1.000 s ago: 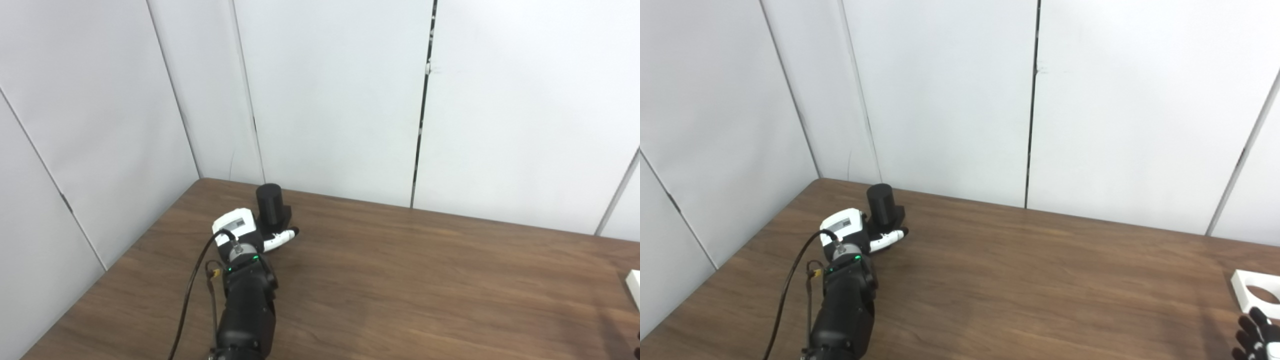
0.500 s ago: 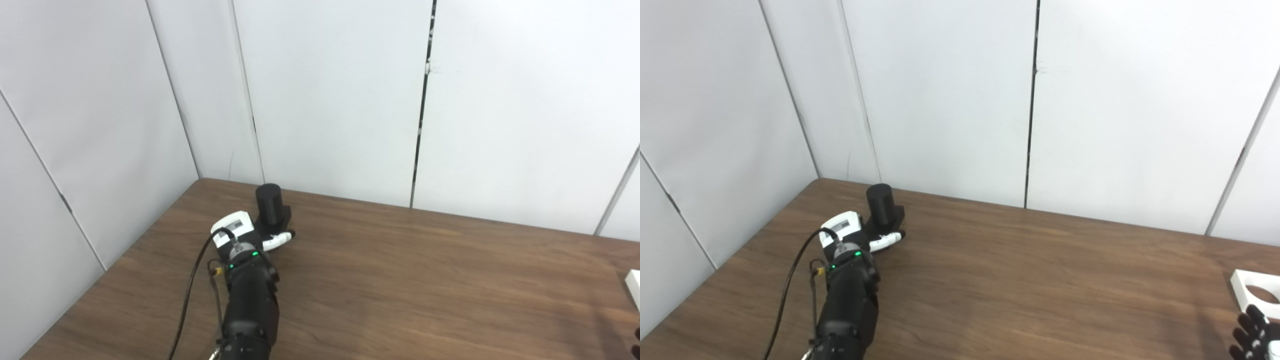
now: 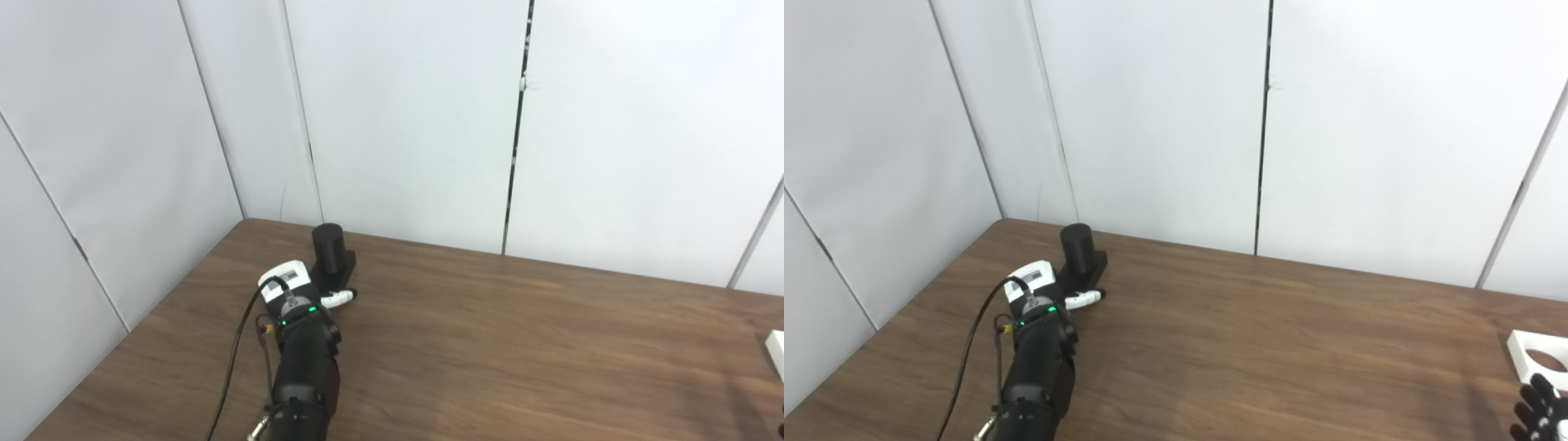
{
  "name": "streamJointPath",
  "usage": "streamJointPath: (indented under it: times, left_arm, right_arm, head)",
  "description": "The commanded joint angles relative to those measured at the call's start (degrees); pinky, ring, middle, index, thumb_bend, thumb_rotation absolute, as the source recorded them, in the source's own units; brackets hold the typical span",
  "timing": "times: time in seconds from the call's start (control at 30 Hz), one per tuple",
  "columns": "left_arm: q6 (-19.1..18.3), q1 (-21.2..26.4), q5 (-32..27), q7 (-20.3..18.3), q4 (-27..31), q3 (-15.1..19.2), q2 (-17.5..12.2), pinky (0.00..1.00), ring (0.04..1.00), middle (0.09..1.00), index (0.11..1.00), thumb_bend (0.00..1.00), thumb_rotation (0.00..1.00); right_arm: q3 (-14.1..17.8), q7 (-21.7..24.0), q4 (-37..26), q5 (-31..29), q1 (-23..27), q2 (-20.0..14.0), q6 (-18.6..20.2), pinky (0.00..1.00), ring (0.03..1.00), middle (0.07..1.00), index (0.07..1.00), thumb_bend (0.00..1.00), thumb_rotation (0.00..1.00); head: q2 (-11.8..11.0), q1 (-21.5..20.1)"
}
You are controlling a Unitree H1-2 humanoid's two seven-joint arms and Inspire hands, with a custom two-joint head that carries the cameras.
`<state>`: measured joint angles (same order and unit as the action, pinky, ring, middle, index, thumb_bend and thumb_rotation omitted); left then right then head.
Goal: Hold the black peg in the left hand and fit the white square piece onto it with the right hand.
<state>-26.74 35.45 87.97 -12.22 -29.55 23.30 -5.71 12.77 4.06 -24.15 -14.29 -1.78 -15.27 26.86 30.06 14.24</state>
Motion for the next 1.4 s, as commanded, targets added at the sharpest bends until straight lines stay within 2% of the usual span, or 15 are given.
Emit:
streamJointPath:
  times: [0.0,0.03,0.1,0.17,0.3,0.33,0.4,0.67,1.03,1.17,1.27,1.37]
  left_arm:
    - [-0.2,2.5,-1.4,2.3,0.0,-0.5,-1.4,1.00,1.000,1.000,0.818,0.76,0.62]
    - [-0.2,2.4,-3.3,3.6,0.1,-0.1,-1.2,1.00,1.000,1.000,0.792,0.75,0.58]
    - [-0.2,2.2,-6.3,6.3,0.0,0.4,-1.0,1.00,1.000,0.976,0.662,0.74,0.45]
    - [-0.2,1.9,-8.6,8.6,-0.5,-0.2,-1.3,1.00,0.994,0.941,0.597,0.73,0.36]
    - [-0.2,1.0,-12.9,11.4,-0.7,-2.1,-2.4,1.00,0.981,0.913,0.559,0.70,0.28]
    - [-0.2,0.8,-13.7,11.7,-0.5,-2.5,-2.6,1.00,0.982,0.909,0.518,0.59,0.16]
    - [-0.2,0.5,-15.1,12.1,-0.1,-3.0,-2.7,1.00,0.983,0.900,0.494,0.53,0.09]
    - [-0.2,-0.1,-19.5,14.8,-0.1,-5.0,-3.6,1.00,0.962,0.866,0.484,0.51,0.05]
    - [-0.2,-1.2,-21.5,13.7,2.3,-6.6,-3.9,0.99,0.936,0.853,0.486,0.51,0.04]
    - [-0.2,-2.3,-22.9,10.8,7.5,-6.9,-2.9,0.95,0.906,0.843,0.485,0.51,0.05]
    - [-0.2,-3.8,-24.4,7.1,13.5,-7.5,-1.8,0.93,0.901,0.850,0.487,0.51,0.05]
    - [-0.2,-6.0,-25.1,3.2,21.1,-8.9,-0.1,0.81,0.867,0.821,0.485,0.51,0.05]
  right_arm:
    - [0.5,-0.1,-2.5,-0.7,1.0,-1.1,-0.1,1.00,1.000,0.998,1.000,0.60,0.98]
    - [0.5,-0.1,-2.5,-0.8,1.1,-1.1,0.0,1.00,1.000,0.998,1.000,0.60,0.98]
    - [0.5,-0.2,-2.6,-0.9,1.1,-1.1,-0.1,1.00,1.000,0.995,1.000,0.61,0.97]
    - [0.3,-0.3,-2.8,-0.9,1.1,-1.1,0.0,1.00,1.000,0.994,1.000,0.60,0.97]
    - [0.0,-0.1,-2.8,-0.4,1.0,-1.3,-0.1,1.00,1.000,0.996,1.000,0.59,0.98]
    - [-0.1,-0.2,-2.9,-0.3,1.0,-1.3,-0.1,1.00,1.000,0.994,1.000,0.58,0.98]
    - [-0.1,-0.1,-2.9,-0.5,1.0,-1.4,-0.1,1.00,1.000,0.994,1.000,0.58,0.98]
    - [0.1,-0.4,-3.0,-1.3,1.2,-1.5,0.0,1.00,1.000,0.996,1.000,0.60,0.96]
    - [-0.7,-1.2,-3.7,-1.4,0.9,-1.9,0.0,1.00,1.000,0.991,1.000,0.58,0.98]
    - [-1.6,-0.8,-3.9,-0.7,0.9,-2.2,-0.2,1.00,1.000,0.996,1.000,0.56,0.99]
    - [-2.5,-0.1,-3.8,-0.4,0.9,-2.9,-0.1,1.00,1.000,1.000,1.000,0.49,1.00]
    - [-2.6,-0.8,-3.0,-0.8,1.0,-2.6,0.0,1.00,1.000,1.000,1.000,0.44,1.00]
  head:
    - [0.2,0.0]
    - [0.2,0.0]
    - [0.2,0.0]
    - [0.3,0.0]
    - [0.3,0.0]
    - [0.3,0.0]
    - [0.4,-0.2]
    - [0.5,-0.2]
    - [0.9,-1.4]
    - [1.3,-2.6]
    - [1.9,-4.1]
    - [2.4,-6.0]
